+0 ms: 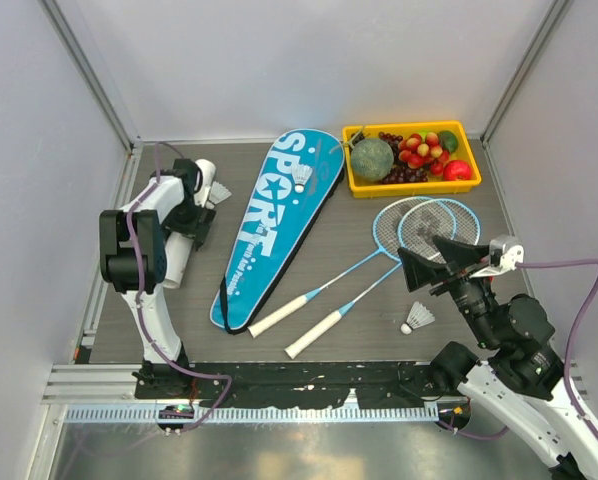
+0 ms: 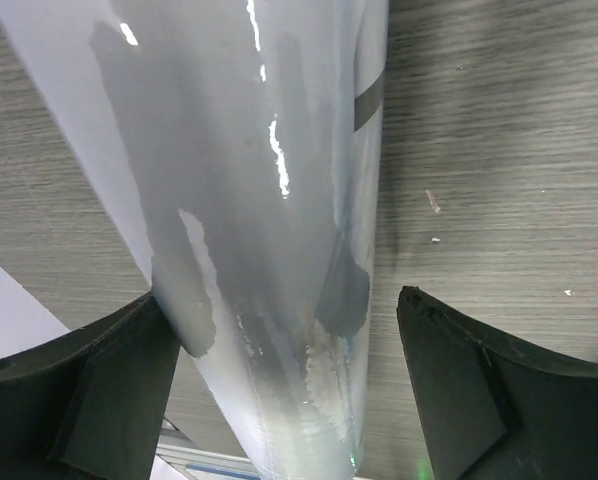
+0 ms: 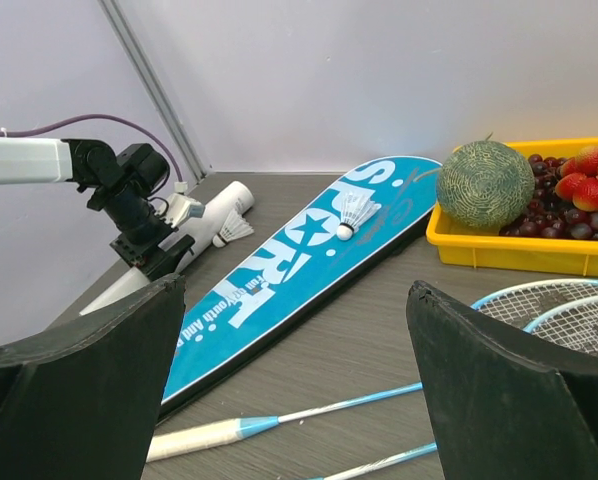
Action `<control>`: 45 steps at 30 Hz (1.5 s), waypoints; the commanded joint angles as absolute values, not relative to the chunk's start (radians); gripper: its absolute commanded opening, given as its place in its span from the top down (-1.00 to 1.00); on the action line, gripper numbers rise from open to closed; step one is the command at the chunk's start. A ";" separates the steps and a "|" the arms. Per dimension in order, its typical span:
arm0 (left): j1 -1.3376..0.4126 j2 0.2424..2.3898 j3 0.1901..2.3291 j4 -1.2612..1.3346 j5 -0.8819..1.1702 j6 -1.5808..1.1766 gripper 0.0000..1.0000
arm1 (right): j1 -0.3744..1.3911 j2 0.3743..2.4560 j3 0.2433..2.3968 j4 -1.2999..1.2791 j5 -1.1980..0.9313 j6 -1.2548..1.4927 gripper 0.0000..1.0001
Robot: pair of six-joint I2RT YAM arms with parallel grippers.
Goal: Pack up the badminton gear
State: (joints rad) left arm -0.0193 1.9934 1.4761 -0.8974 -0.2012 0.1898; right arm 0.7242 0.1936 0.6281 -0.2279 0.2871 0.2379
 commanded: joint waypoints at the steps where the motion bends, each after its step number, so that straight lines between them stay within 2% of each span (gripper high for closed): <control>1: -0.014 1.956 1.465 -0.913 -0.184 0.172 -0.74 | 0.723 0.172 0.649 -0.202 0.308 0.230 -0.91; 4: -0.014 1.951 1.453 -0.907 -0.196 0.166 -0.63 | 0.721 0.161 0.652 -0.212 0.316 0.229 -0.91; 12: -0.014 1.809 1.454 -0.908 -0.235 0.160 -0.12 | 0.723 0.156 0.667 -0.238 0.311 0.241 -0.91; 18: -0.014 1.642 1.502 -0.931 -0.216 0.138 -0.01 | 0.722 0.187 0.669 -0.219 0.262 0.284 -0.91; 23: -0.025 1.508 1.526 -0.943 -0.033 0.126 0.06 | 0.723 0.265 0.664 -0.146 0.207 0.276 -0.93; 30: -0.031 1.355 1.436 -0.887 0.166 0.080 0.21 | 0.723 0.434 0.718 -0.066 0.192 0.232 -0.96; 34: -0.032 1.281 1.399 -0.856 0.198 0.068 0.24 | 0.723 0.550 0.729 0.072 0.157 0.112 -0.97; 42: -0.081 1.180 1.376 -0.836 0.503 -0.067 0.29 | 0.724 0.845 0.750 0.304 -0.257 -0.352 -0.91; 45: -0.116 1.141 1.338 -0.819 0.577 -0.121 0.29 | 0.753 0.908 0.710 0.406 -0.321 -0.597 -0.91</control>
